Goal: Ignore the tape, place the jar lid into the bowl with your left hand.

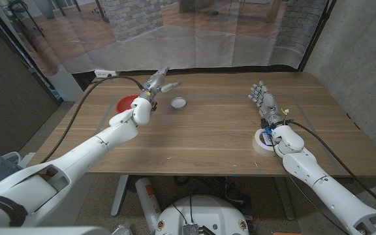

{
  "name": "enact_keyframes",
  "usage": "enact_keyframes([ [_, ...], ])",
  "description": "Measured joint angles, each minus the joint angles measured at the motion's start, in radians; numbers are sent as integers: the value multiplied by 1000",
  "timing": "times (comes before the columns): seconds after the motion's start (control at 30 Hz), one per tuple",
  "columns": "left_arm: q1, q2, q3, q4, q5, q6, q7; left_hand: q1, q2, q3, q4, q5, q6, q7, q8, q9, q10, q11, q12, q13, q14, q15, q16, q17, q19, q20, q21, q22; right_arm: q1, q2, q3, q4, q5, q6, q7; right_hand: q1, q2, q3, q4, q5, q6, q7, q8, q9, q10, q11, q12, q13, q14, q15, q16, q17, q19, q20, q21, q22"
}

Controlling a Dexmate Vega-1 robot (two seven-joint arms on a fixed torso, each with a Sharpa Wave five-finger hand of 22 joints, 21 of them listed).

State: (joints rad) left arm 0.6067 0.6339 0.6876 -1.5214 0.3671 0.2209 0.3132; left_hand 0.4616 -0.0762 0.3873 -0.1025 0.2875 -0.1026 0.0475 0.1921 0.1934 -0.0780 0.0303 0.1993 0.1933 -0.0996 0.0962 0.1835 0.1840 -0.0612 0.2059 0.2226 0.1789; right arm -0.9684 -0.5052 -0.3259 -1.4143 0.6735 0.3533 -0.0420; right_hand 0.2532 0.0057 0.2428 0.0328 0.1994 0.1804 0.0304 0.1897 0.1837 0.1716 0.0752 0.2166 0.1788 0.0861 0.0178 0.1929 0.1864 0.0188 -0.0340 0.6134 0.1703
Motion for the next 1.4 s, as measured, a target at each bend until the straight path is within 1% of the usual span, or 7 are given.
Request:
enact_keyframes([
  [0.3, -12, -2, 19, -8, 13, 44, -21, 22, -9, 3, -12, 0, -40, -6, -8, 0, -27, 2, -4, 0, -13, 1, 0, 0, 6, 5, 0, 1, 1, 1, 1, 2, 0, 2, 0, 0, 0, 0, 0, 0, 5, -5, 0, 0, 0, 0, 0, 0, 0, 0, 0, 0, 0, 0, -8, 0],
  [0.57, -18, -5, 31, -17, 17, 83, -40, 48, -13, 0, -25, 0, -64, -20, -8, 0, -42, -2, -4, 5, 0, 1, 6, 4, 67, 5, 18, 10, 1, 1, 4, 2, 0, 3, -1, 0, 0, 0, 0, 0, 5, -5, 0, 0, 0, 0, 0, 0, 0, 0, 0, 0, 0, 0, -8, 0],
  [0.8, -22, -6, 35, -24, 11, 120, -63, 67, -14, 1, -32, 0, -70, -26, -8, 0, -54, 3, -4, 9, 27, 9, 20, 5, 135, 7, 40, 15, 2, 0, 5, 1, 2, 3, -1, 0, 0, 0, 0, 0, 5, -5, 0, 0, 0, 0, 0, 0, 0, 0, 0, 0, 4, 4, -15, 0],
  [0.97, -25, -8, 39, -31, 6, 145, -77, 71, -18, 0, -33, 0, -70, -26, -3, 0, -56, 1, 1, 9, 31, 13, 21, 6, 163, 9, 51, 14, 4, 0, 5, 1, 3, 3, 1, 0, 0, 0, 0, 0, 5, -5, 0, 0, 4, -4, 0, 0, 0, 0, 0, 0, 7, 7, -18, 0],
  [1.2, -37, -10, 52, -41, 1, 170, -94, 80, -27, -4, -37, 0, -69, -38, 2, 1, -56, 1, 1, 9, 36, 18, 21, 9, 196, 9, 56, 14, 7, 0, 5, 4, 6, 4, 6, 0, 0, -3, -3, 0, 5, -5, 0, 0, 4, -4, 0, 0, 0, 0, 0, 0, 7, 7, -22, 0],
  [1.23, -37, -10, 52, -41, 1, 170, -94, 81, -29, -5, -38, 0, -68, -44, 4, 4, -56, 1, 1, 9, 38, 20, 21, 9, 203, 9, 59, 14, 7, 1, 5, 5, 6, 4, 6, 0, 0, -4, -4, 0, 5, -5, 0, 0, 4, -4, 0, 0, 0, 0, 0, 0, 7, 7, -22, 0],
  [1.4, -51, -10, 67, -44, 4, 191, -112, 80, -37, -11, -38, 0, -59, -55, 8, 5, -55, 2, 8, 9, 47, 18, 21, 9, 222, 11, 59, 14, 8, 2, 6, 7, 7, 7, 7, 0, 0, -4, -4, 0, 5, -5, 0, 0, 4, -4, 0, 0, 0, 0, 0, 0, 7, 7, -22, 0],
])
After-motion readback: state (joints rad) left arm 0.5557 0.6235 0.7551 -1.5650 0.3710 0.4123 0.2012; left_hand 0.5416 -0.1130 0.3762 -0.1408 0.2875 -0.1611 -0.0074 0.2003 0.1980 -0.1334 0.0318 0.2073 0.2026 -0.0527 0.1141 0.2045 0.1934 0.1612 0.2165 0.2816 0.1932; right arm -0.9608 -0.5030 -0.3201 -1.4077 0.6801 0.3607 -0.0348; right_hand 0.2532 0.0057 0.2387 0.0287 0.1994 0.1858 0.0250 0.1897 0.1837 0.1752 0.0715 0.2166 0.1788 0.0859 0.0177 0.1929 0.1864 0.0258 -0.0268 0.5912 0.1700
